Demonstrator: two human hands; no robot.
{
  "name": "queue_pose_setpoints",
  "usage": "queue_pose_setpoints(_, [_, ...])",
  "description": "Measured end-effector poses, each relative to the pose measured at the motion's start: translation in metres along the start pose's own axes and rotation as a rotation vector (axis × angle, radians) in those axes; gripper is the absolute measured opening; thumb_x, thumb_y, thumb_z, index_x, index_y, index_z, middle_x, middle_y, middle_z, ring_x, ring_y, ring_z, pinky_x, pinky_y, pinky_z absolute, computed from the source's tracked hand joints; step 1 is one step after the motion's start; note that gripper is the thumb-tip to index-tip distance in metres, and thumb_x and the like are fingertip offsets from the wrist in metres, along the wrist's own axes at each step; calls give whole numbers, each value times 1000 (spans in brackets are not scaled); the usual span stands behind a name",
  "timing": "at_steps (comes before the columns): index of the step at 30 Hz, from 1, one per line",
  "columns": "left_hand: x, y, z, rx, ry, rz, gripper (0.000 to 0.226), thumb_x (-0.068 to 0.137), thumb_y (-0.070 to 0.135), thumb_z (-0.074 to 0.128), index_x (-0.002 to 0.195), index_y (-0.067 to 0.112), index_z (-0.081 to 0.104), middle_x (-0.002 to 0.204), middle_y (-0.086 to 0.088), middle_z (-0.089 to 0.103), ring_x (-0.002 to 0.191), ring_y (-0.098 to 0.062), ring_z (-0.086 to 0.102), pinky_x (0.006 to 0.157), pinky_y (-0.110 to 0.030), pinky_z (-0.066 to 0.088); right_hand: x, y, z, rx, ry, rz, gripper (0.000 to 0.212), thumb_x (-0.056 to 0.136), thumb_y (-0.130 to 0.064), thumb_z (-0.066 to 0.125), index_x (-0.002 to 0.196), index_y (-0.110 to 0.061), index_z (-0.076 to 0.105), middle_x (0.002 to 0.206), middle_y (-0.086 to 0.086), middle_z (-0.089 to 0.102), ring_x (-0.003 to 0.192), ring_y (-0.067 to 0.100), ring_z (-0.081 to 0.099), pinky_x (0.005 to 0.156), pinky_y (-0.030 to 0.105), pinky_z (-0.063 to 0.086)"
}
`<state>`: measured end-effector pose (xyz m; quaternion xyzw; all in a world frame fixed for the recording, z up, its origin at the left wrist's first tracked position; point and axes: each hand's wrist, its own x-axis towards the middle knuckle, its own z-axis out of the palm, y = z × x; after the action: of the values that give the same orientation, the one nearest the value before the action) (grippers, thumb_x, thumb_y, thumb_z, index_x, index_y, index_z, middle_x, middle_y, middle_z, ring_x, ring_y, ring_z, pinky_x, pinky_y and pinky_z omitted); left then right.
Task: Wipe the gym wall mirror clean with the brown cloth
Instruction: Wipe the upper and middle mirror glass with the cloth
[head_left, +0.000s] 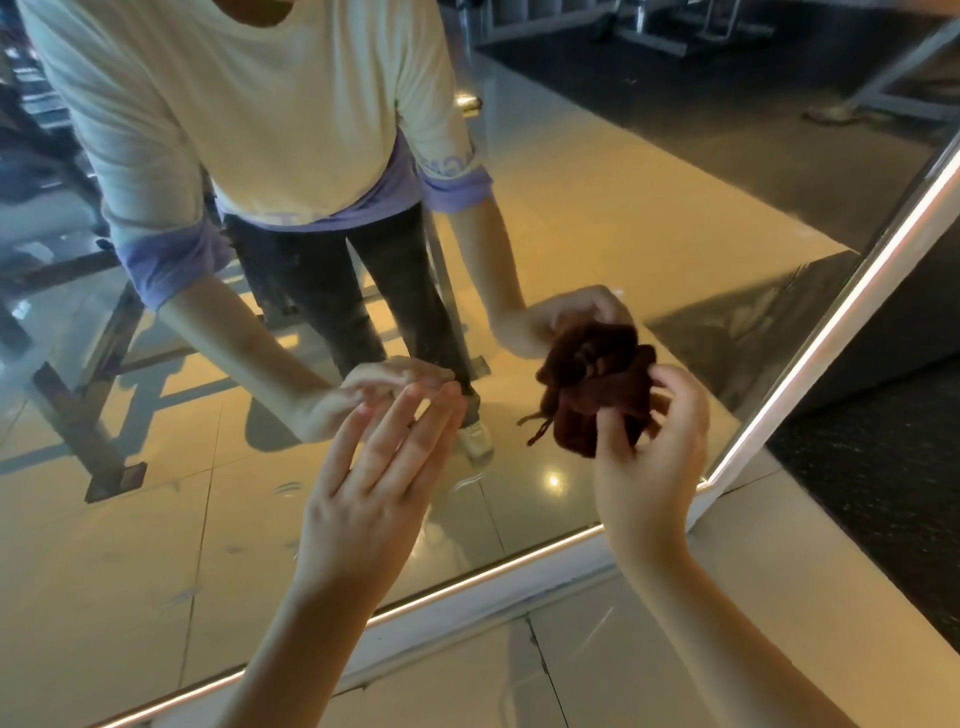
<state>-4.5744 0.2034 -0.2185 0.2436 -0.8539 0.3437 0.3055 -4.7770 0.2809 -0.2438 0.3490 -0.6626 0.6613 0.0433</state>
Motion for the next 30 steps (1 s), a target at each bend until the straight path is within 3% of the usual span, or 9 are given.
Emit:
queue_pose_setpoints(3, [-6, -6, -8, 43, -13, -8, 63, 93, 8, 61, 150, 7, 35, 155, -9, 34, 144, -24, 24, 121, -42, 17, -7, -6, 8, -13, 80, 43, 38, 87, -9, 59, 124, -3, 52, 125, 12, 55, 114, 22, 58, 88, 30, 57])
queue_pose_setpoints(8, [-12, -11, -8, 71, -25, -13, 66, 90, 9, 66, 150, 8, 38, 156, -8, 33, 144, -24, 25, 120, -43, 19, -41, -12, 20, -82, -178, -174, 31, 86, -22, 55, 115, -16, 48, 114, 8, 61, 105, 22, 60, 82, 25, 52])
queue_pose_setpoints(10, [-14, -11, -8, 67, -24, -17, 65, 91, 9, 65, 150, 8, 37, 157, -9, 31, 144, -24, 25, 121, -42, 17, -32, -5, 14, -71, -150, -191, 30, 88, -20, 59, 116, -14, 50, 113, 8, 61, 104, 22, 62, 82, 27, 54])
queue_pose_setpoints(14, [-14, -12, -9, 60, -19, -16, 63, 93, 8, 62, 151, 7, 36, 158, -9, 28, 145, -24, 24, 122, -42, 15, -32, 5, 13, -80, 12, 121, 40, 85, -1, 63, 123, -4, 51, 122, 7, 56, 110, 28, 60, 84, 45, 58])
queue_pose_setpoints(16, [-14, -12, -9, 60, -10, -9, 60, 95, 9, 60, 151, 8, 36, 158, -8, 29, 145, -23, 24, 122, -41, 15, -53, -2, 26, -90, -55, 233, 42, 82, 6, 63, 120, -6, 51, 118, 1, 53, 109, 31, 59, 85, 44, 56])
queue_pose_setpoints(19, [-15, -14, -8, 52, -2, 1, 60, 94, 8, 63, 149, 9, 40, 154, -7, 36, 144, -23, 27, 122, -41, 16, -70, -11, 33, -87, -184, 78, 43, 80, 6, 69, 113, -14, 52, 110, -6, 53, 99, 24, 61, 77, 41, 58])
queue_pose_setpoints(21, [-16, -16, -8, 48, 3, 0, 61, 92, 7, 66, 148, 9, 41, 153, -7, 38, 144, -23, 27, 123, -40, 16, -60, -6, 29, -36, -161, 18, 44, 80, 6, 68, 114, -15, 50, 111, -6, 53, 97, 19, 60, 76, 34, 57])
queue_pose_setpoints(26, [-22, -19, -8, 39, 9, 11, 63, 92, 5, 66, 149, 9, 40, 153, -6, 38, 144, -22, 27, 122, -40, 18, -68, 1, 34, -85, -61, 270, 43, 82, 7, 64, 119, -9, 49, 119, 0, 52, 106, 30, 61, 83, 40, 56])
queue_pose_setpoints(30, [-25, -22, -8, 55, 19, 25, 62, 94, 6, 66, 150, 8, 39, 154, -5, 38, 144, -21, 27, 122, -40, 18, -90, -17, 48, -95, -235, 96, 51, 77, 5, 71, 107, -26, 46, 105, -7, 52, 94, 23, 61, 73, 24, 48])
